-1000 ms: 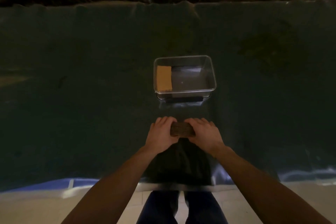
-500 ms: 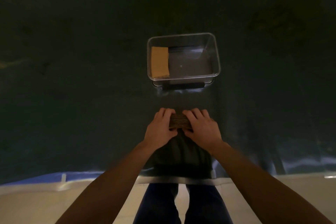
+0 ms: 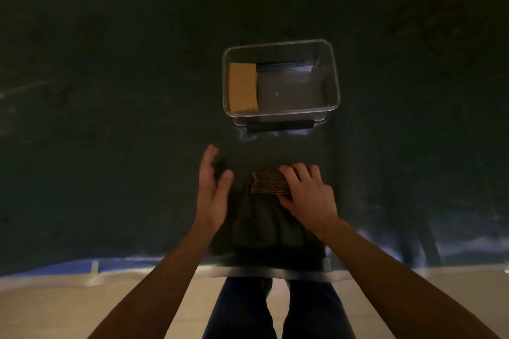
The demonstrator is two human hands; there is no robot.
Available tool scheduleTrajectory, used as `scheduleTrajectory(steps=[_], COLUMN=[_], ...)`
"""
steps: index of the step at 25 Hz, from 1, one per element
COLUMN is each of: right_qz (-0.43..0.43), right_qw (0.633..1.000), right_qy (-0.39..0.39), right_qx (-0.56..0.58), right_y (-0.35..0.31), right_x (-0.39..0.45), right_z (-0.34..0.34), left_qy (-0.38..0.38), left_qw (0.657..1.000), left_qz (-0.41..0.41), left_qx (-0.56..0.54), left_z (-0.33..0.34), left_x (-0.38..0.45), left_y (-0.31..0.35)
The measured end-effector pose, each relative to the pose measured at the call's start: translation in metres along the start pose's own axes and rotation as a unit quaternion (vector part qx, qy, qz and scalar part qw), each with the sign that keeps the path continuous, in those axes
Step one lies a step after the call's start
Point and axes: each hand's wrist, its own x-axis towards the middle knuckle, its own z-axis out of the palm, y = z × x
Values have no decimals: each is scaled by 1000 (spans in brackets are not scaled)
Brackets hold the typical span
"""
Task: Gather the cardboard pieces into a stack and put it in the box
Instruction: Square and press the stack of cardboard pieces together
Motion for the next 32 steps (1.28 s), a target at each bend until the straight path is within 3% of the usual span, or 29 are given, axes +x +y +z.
scheduleTrajectory(steps=[2,4,6,10,14,17,20,23,27,30,32], right_qz=[1,-2,-1,12,10,11,7,19,25,12,14], right_qw=[1000,1000,1000,1000,1000,1000,1000,1000,999,1000,1000], right_qy=[2,12,15,12,18,23,19,17,19,19,19], right_qx=[5,6,6,4,-10,-5,-19,-18,-16,-12,-16], right_y=[0,-1,-1,-1,0,-1,-1,-4,-4,-3,-3], right_x=[0,-1,-1,-3,-2,-2,-3,-3,-3,-2,-2], right_z=[1,1,3,6,6,5,5,6,7,5,4], left_qy=[103,135,119,0,80,-3,37,-17,33,-2,61], left_qw=[986,973,970,971,974,979,976,986,974,987,963], left_qz=[-48,-67,-90,-131,-125,-136,-147,-136,-143,-109,-148], left_qx=[-120,-175,-191,-201,-173,-154,-155,-99,-171,-121,-218], left_z=[0,14,44,73,63,72,70,68,74,73,67], left_x=[0,1,-6,-18,-6,-9,-5,-6,-1,3,9], left_y=[-1,2,2,-1,-1,5,3,5,5,7,9])
